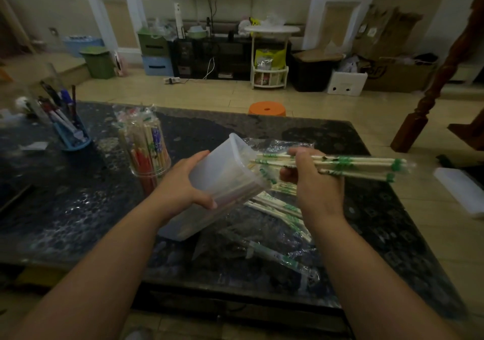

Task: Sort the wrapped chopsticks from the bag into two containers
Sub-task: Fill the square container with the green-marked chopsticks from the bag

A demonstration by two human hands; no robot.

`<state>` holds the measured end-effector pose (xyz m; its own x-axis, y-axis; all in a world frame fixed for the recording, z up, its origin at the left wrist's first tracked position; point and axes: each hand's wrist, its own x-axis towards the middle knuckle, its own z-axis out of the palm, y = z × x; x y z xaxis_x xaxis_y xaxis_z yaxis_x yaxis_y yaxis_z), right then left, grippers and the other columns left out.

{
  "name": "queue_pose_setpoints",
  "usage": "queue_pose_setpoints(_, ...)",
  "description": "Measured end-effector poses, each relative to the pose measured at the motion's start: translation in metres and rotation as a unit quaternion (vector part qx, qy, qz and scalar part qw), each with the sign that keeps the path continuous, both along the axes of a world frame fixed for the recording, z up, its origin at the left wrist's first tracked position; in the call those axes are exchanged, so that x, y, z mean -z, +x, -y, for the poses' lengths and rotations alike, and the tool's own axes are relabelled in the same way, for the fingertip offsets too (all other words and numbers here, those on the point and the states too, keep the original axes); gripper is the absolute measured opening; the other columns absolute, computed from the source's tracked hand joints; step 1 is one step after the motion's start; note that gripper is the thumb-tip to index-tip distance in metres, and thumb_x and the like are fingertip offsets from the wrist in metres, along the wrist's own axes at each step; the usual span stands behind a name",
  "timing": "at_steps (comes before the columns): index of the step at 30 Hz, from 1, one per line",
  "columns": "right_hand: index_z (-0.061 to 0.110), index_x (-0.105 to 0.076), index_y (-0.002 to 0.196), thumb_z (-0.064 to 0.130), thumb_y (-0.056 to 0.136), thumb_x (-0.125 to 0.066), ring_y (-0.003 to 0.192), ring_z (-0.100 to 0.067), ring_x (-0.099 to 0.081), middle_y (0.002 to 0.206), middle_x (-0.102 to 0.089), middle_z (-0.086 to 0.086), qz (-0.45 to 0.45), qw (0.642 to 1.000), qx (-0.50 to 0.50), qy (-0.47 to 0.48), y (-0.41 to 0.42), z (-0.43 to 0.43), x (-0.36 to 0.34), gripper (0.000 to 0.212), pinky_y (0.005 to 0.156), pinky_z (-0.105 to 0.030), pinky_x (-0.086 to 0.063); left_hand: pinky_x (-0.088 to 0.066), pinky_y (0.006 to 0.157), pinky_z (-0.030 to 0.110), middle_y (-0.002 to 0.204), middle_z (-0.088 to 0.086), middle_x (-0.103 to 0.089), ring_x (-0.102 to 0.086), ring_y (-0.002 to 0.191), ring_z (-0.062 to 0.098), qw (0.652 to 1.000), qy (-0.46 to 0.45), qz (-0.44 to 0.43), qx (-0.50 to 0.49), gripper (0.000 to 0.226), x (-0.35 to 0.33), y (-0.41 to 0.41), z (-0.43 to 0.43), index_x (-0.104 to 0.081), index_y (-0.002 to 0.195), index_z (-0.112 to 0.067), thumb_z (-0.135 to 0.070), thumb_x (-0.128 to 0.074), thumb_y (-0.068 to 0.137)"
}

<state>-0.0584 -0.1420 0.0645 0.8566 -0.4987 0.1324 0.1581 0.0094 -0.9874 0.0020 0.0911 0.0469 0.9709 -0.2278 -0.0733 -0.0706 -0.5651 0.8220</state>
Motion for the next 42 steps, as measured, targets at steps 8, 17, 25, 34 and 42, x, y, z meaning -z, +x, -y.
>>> queue_pose_setpoints(8, 0.014, -0.071, 0.090, 0.013, 0.079, -0.079, 0.082, -0.018, -0.071, 0.087, -0.073, -0.002, -0.053, 0.993, -0.104, -0.015, 0.003, 0.003, 0.004, 0.014, 0.073, -0.036, -0.059, -0.040, 0.105, 0.044, 0.142, -0.015, -0.038, -0.038, 0.129, 0.015, 0.997, 0.023, -0.020, 0.072, 0.115, -0.002, -0.005, -0.002, -0.036, 0.146, -0.047, -0.019, -0.088, 0.047)
queue_pose_setpoints(17, 0.018, -0.064, 0.089, 0.012, 0.087, -0.066, 0.067, -0.013, -0.057, 0.083, -0.064, 0.000, -0.034, 0.999, -0.015, 0.028, 0.005, 0.008, 0.004, 0.006, 0.051, -0.025, -0.050, -0.040, 0.101, 0.038, 0.142, -0.014, -0.039, -0.040, 0.128, 0.014, 0.997, 0.012, -0.012, 0.081, 0.113, -0.003, -0.006, -0.004, -0.037, 0.142, -0.049, -0.022, -0.083, 0.043)
queue_pose_setpoints(25, 0.043, -0.049, 0.124, 0.036, 0.100, -0.048, 0.114, -0.022, -0.053, 0.131, -0.051, 0.003, -0.078, 0.994, -0.064, -0.030, 0.007, 0.003, 0.005, 0.025, 0.093, -0.047, -0.051, -0.039, 0.102, 0.038, 0.141, -0.016, -0.039, -0.040, 0.128, 0.011, 0.995, 0.028, 0.021, 0.089, 0.116, -0.007, -0.008, -0.007, -0.035, 0.144, -0.048, -0.033, -0.084, 0.039)
queue_pose_setpoints(34, 0.023, -0.064, 0.128, 0.015, 0.101, -0.051, 0.117, -0.009, -0.058, 0.126, -0.063, 0.011, -0.093, 0.986, -0.126, -0.065, 0.008, -0.001, 0.017, 0.031, 0.098, -0.033, -0.051, -0.028, 0.109, 0.034, 0.149, -0.020, -0.021, -0.025, 0.135, 0.005, 0.988, 0.057, 0.039, 0.137, 0.120, -0.008, -0.007, -0.001, -0.009, 0.147, -0.053, -0.035, -0.082, 0.054)
queue_pose_setpoints(42, 0.028, -0.065, 0.125, 0.019, 0.100, -0.051, 0.108, -0.013, -0.065, 0.120, -0.067, 0.007, -0.110, 0.987, -0.112, -0.040, 0.014, 0.001, 0.023, 0.030, 0.093, -0.041, -0.056, -0.028, 0.110, 0.034, 0.152, -0.018, -0.021, -0.024, 0.136, 0.004, 0.980, 0.120, 0.088, 0.129, 0.134, -0.005, -0.003, 0.005, -0.004, 0.157, -0.040, -0.058, -0.088, 0.054)
